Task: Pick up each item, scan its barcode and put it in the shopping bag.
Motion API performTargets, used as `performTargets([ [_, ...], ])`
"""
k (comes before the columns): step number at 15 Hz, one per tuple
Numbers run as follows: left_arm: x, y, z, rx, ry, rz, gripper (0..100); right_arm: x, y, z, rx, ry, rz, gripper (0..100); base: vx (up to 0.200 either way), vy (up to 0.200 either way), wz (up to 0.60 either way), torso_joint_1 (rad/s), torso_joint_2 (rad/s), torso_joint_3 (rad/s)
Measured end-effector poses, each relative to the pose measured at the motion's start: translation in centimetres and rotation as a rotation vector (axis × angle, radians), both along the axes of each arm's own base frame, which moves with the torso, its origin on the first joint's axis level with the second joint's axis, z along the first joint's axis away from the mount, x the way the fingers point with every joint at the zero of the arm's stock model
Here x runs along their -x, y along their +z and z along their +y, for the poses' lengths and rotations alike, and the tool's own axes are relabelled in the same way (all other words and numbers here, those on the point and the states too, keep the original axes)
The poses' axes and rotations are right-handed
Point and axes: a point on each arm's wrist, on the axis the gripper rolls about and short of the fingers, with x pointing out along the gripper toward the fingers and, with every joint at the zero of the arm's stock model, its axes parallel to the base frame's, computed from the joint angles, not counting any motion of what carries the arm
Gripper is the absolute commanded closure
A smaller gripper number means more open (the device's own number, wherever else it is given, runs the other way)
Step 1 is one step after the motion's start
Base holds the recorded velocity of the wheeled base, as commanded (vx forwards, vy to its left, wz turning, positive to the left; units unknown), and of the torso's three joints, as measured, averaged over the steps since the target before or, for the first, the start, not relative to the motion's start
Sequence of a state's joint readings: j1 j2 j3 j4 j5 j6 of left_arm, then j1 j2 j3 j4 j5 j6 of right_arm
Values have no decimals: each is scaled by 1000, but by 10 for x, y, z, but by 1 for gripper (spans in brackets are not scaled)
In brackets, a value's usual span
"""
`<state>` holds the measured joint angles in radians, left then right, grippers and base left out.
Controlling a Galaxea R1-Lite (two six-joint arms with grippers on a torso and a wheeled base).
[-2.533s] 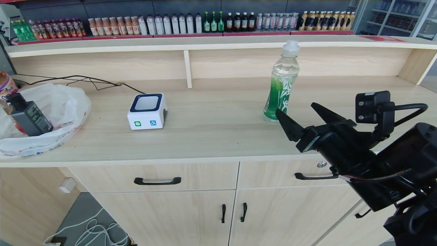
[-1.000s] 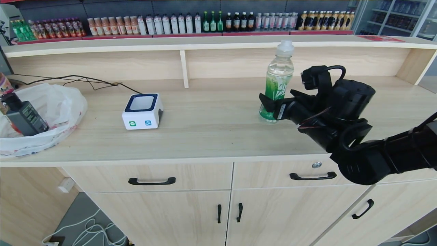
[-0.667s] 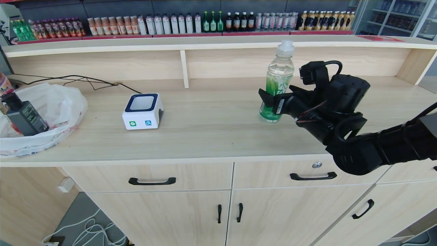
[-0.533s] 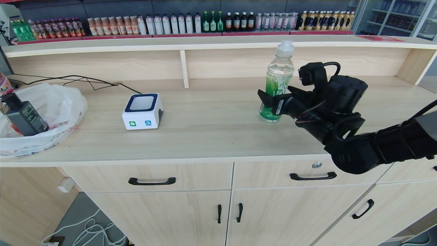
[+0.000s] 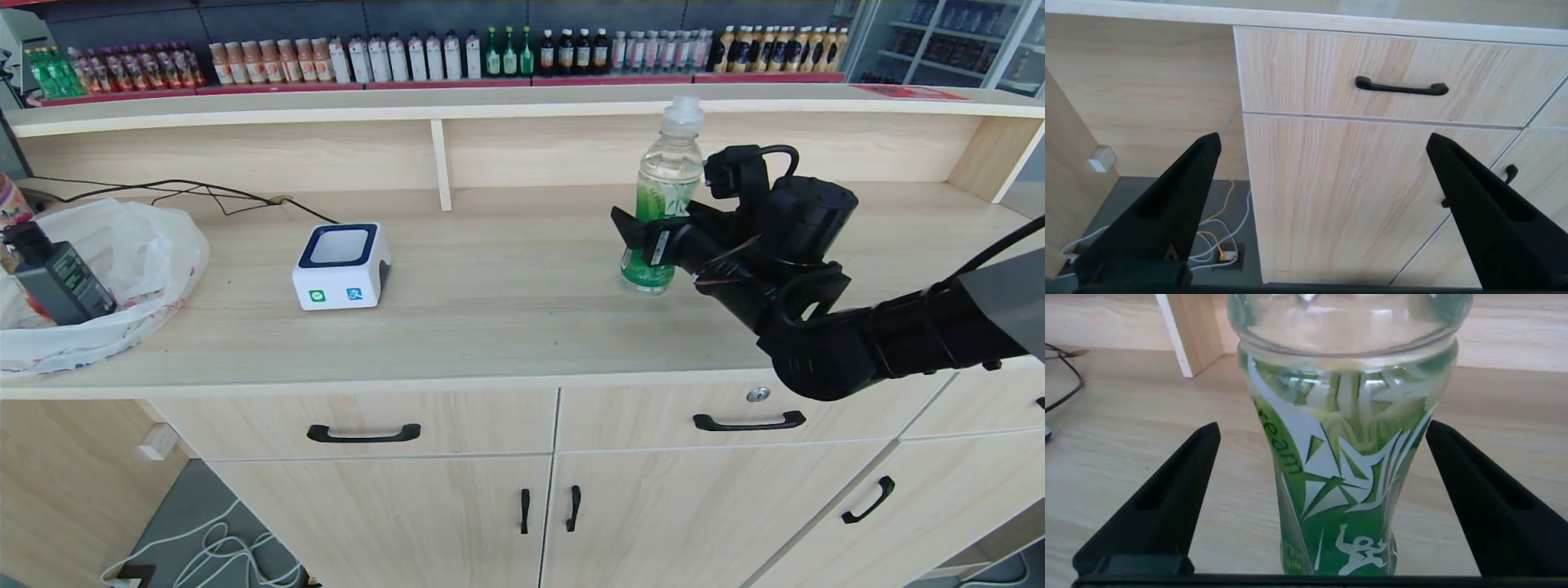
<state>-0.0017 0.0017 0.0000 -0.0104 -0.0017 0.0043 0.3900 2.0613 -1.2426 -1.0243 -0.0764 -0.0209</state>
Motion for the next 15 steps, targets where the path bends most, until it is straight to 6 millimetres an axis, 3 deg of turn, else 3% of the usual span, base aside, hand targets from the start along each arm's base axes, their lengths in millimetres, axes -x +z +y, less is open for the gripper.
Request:
performTargets([
  [5, 0, 0, 0, 0, 1, 0, 0, -13, 4, 0, -1, -13, -2, 0, 0, 0, 0, 0, 0, 0],
  [15, 0, 0, 0, 7, 2, -1, 0, -16, 6, 0, -6, -16, -13, 0, 0, 0, 0, 0, 0, 0],
])
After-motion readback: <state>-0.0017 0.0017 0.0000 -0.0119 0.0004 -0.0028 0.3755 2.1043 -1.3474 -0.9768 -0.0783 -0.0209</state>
